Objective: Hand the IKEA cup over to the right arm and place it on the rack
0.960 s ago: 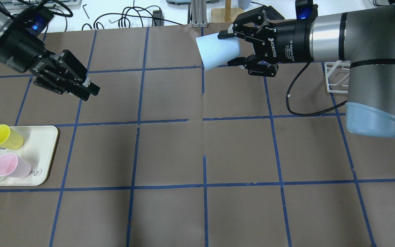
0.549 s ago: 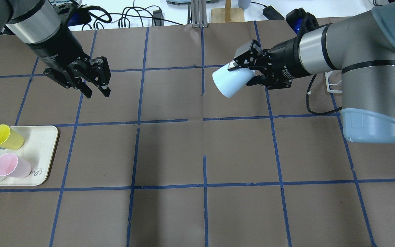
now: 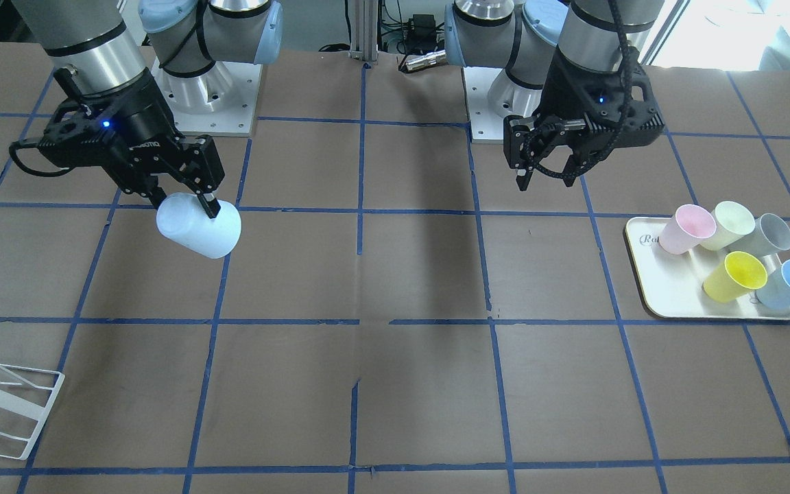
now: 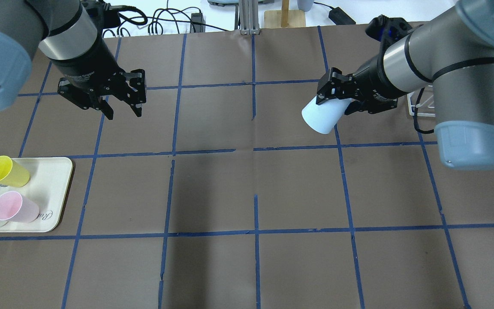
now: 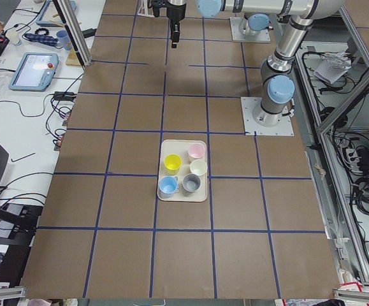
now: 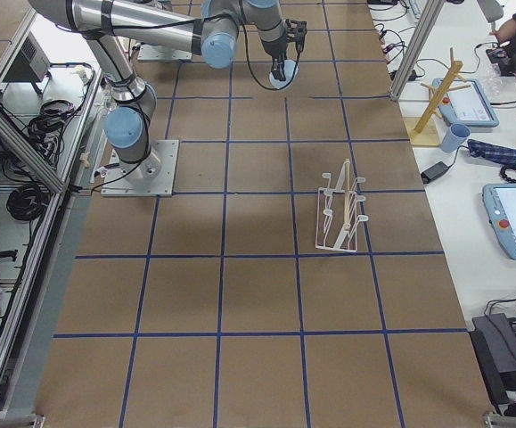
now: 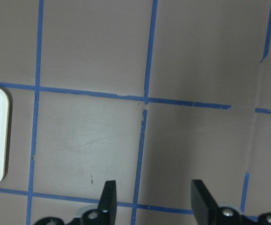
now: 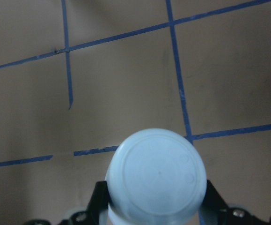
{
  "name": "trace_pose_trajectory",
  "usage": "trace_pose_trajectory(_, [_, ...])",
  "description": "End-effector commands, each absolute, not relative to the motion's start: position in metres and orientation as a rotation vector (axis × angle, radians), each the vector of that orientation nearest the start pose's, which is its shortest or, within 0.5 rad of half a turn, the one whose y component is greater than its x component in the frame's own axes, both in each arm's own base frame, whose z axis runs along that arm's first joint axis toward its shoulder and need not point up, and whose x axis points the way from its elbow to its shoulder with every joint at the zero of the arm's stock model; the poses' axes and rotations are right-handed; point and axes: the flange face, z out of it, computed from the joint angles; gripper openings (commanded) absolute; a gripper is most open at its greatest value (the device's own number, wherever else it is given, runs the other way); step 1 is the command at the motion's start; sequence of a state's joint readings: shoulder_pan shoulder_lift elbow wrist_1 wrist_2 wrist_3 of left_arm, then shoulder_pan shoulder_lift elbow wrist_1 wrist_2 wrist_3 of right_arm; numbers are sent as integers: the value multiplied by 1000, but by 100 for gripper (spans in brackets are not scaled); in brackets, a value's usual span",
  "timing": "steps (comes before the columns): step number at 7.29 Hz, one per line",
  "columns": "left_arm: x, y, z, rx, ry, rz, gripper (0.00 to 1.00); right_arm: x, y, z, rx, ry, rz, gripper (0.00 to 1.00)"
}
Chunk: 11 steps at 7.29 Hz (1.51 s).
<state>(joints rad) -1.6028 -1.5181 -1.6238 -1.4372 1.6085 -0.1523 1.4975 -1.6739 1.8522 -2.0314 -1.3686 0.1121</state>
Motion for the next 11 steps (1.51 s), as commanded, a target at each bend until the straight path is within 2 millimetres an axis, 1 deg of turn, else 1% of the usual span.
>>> trace_pose_trajectory(1, [-132,-472,508,-206,3105,-235,100,56,-487,459,342,2974,-470,18])
trace_pose_trajectory(2, [-126,-472,507,-92,3115,-219,100,21,-490,457,349,3003,-479,18])
trace_pose_trajectory(3, [-124,-469,508,29,3124,-139,100,-5,-489,454,406,3052,-475,18])
trace_pose_trajectory(4, [-123,-467,506,34,3148,-95,100,-27,-488,453,473,3113,-465,15])
trace_pose_trajectory(5, [-126,-476,512,31,3202,-114,100,-47,-487,452,539,3111,-462,13])
trace_pose_trajectory(6, [-124,-480,519,26,3198,-51,100,-69,-502,440,582,3110,-494,13])
trace_pose_trajectory(7, [-125,-469,523,31,3197,-45,100,-83,-523,416,571,3138,-540,13])
trace_pose_trajectory(8, [-125,-468,520,33,3197,-36,100,-92,-539,402,573,3145,-592,14])
trace_pose_trajectory(10, [-124,-467,520,40,3185,-40,100,-93,-542,396,578,3144,-591,14])
trace_pose_trajectory(11, [-124,-468,520,40,3184,-44,100,-100,-547,391,600,3177,-574,14])
